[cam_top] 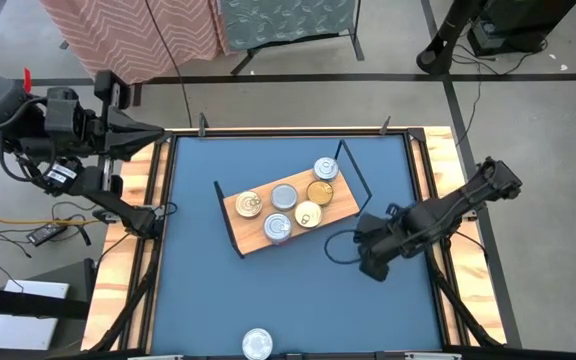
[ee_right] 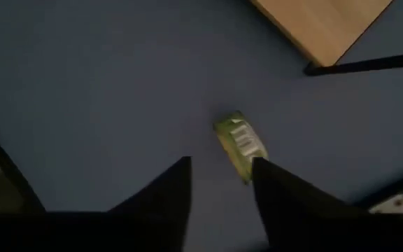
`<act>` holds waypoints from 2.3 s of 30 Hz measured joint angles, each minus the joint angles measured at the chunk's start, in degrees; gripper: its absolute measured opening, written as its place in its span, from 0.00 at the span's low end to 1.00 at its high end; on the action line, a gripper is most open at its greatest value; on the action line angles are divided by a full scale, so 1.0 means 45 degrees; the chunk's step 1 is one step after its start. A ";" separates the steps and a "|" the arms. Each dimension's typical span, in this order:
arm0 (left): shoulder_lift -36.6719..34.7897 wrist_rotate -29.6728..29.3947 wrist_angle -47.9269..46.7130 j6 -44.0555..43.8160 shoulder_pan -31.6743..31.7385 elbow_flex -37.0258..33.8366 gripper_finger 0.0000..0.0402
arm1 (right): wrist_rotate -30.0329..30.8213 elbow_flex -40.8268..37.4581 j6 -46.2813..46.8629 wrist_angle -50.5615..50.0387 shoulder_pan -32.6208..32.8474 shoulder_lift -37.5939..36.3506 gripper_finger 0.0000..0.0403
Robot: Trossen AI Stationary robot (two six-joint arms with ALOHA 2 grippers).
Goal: Stack canned seafood by type on shelf
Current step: Stack the green tuna can on top of the green tuna can on the shelf
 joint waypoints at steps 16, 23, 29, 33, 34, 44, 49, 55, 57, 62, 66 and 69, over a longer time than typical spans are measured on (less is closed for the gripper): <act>0.0825 0.1112 -0.0402 -0.0079 0.0002 -0.0005 0.03 | -0.4214 -0.4315 -0.2855 0.1176 -0.1197 -0.2351 0.80; 0.1095 0.1088 -0.0123 0.0109 0.0000 -0.0005 0.07 | -0.4950 -0.5788 -0.3660 0.2775 -0.1558 -0.3031 0.80; 0.1381 0.1059 0.0417 0.0158 0.0000 0.0000 0.10 | -0.5372 -0.6518 -0.5595 0.3145 -0.2543 -0.3042 0.83; 0.1621 0.1059 0.0421 0.0158 0.0000 0.0000 0.10 | -0.5338 -0.7085 -0.6661 0.3809 -0.3142 -0.3042 0.83; 0.1690 0.1054 0.0428 0.0158 0.0000 0.0000 0.10 | -0.5300 -0.7225 -0.6895 0.3998 -0.3266 -0.3042 0.83; 0.2213 0.1044 0.0591 0.0153 0.0000 -0.0005 0.10 | -0.5609 -0.8891 -0.8110 0.5637 -0.4009 -0.3037 0.83; 0.2218 0.1036 0.0768 -0.0078 0.0000 -0.0005 0.10 | -0.5861 -0.9720 -0.8079 0.6499 -0.4004 -0.3035 0.81; 0.2218 0.0891 0.0756 -0.0109 0.0003 -0.0005 0.10 | -0.5858 -1.0514 -0.7524 0.8171 -0.4004 -0.3033 0.77; 0.2218 0.0892 0.0756 -0.0109 0.0002 -0.0005 0.10 | -0.5767 -1.0655 -0.7386 0.8374 -0.4004 -0.3033 0.74; 0.2218 0.0832 0.0751 -0.0109 0.0000 -0.0005 0.10 | -0.5776 -1.0739 -0.7338 0.8452 -0.4004 -0.3033 0.61; 0.2218 0.0767 0.0742 -0.0109 0.0005 -0.0005 0.10 | -0.5766 -1.0739 -0.6932 0.8672 -0.4004 -0.3028 0.42; 0.2218 0.0763 0.0732 -0.0104 0.0000 -0.0005 0.10 | -0.6057 -1.0739 -0.6418 0.9191 -0.4004 -0.3028 0.36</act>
